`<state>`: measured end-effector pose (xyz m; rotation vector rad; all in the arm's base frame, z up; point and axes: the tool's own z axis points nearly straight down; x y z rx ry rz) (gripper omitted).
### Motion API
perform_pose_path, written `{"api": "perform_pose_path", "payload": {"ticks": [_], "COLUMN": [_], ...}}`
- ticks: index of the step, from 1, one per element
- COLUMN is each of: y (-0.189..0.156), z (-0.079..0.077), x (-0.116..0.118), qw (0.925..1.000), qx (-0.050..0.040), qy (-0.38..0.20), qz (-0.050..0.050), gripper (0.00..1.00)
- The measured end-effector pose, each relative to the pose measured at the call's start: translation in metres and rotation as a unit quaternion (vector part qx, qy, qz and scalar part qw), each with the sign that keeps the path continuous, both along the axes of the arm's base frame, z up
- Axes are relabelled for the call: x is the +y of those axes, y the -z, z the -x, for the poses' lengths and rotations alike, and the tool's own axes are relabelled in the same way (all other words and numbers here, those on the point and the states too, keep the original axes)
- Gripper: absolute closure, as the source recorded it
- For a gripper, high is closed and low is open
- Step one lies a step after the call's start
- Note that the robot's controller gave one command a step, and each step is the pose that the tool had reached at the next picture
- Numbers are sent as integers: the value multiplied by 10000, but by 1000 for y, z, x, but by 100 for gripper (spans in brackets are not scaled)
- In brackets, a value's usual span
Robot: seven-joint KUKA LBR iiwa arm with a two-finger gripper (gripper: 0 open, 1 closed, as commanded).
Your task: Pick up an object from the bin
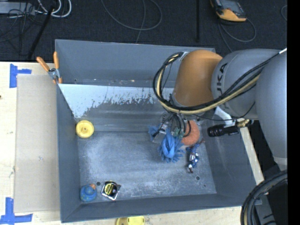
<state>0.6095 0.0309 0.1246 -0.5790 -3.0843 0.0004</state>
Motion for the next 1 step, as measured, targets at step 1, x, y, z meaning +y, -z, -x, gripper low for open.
{"api": "perform_pose_path", "payload": {"ticks": [1], "y": [-19], "z": [1], "x": [0], "qw": [10000], "qx": [9], "qy": [-2], "qz": [1], "gripper": [100]}}
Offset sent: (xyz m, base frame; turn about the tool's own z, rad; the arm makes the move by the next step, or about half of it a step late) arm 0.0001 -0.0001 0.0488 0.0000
